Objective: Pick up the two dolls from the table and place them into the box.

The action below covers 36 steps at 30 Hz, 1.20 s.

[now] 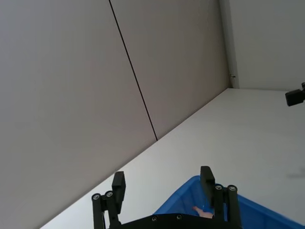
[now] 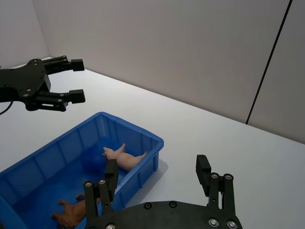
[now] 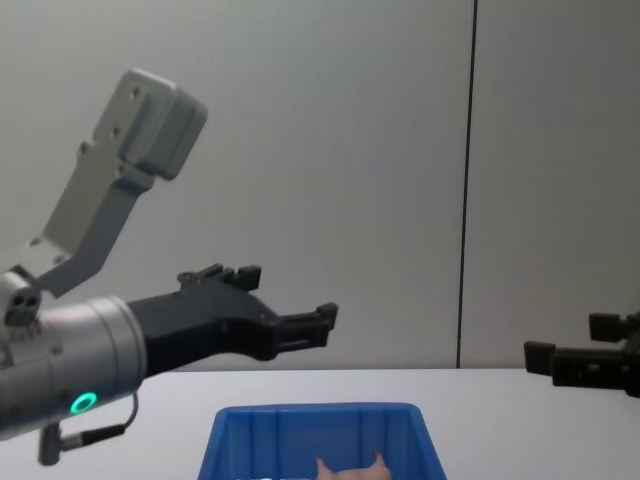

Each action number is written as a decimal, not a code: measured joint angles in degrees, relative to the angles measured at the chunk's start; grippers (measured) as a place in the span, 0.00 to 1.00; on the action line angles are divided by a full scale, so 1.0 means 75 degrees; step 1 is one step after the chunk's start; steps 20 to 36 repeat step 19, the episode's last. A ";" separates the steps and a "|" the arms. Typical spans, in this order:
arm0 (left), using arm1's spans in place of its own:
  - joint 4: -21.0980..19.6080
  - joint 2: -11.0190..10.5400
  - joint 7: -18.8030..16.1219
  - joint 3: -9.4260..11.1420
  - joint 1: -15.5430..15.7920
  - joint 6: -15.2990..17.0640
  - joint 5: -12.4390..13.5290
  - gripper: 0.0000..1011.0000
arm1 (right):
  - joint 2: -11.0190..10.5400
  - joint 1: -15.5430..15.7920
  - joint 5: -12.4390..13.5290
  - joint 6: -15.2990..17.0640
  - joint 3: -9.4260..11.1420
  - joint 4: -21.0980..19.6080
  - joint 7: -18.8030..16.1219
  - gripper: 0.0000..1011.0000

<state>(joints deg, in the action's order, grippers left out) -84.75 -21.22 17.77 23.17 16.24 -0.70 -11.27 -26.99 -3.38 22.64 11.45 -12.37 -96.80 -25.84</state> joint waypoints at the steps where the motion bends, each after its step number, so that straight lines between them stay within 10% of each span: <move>1: -0.0015 0.0013 0.0000 0.0007 0.0006 -0.0004 0.0006 0.97 | 0.0000 0.0000 0.0000 0.0000 0.0000 0.0000 0.0000 0.99; 36: -0.0306 0.0132 -0.0235 0.0056 0.0040 -0.0183 0.0129 0.99 | 0.0000 0.0000 0.0000 0.0000 0.0000 0.0000 0.0000 0.99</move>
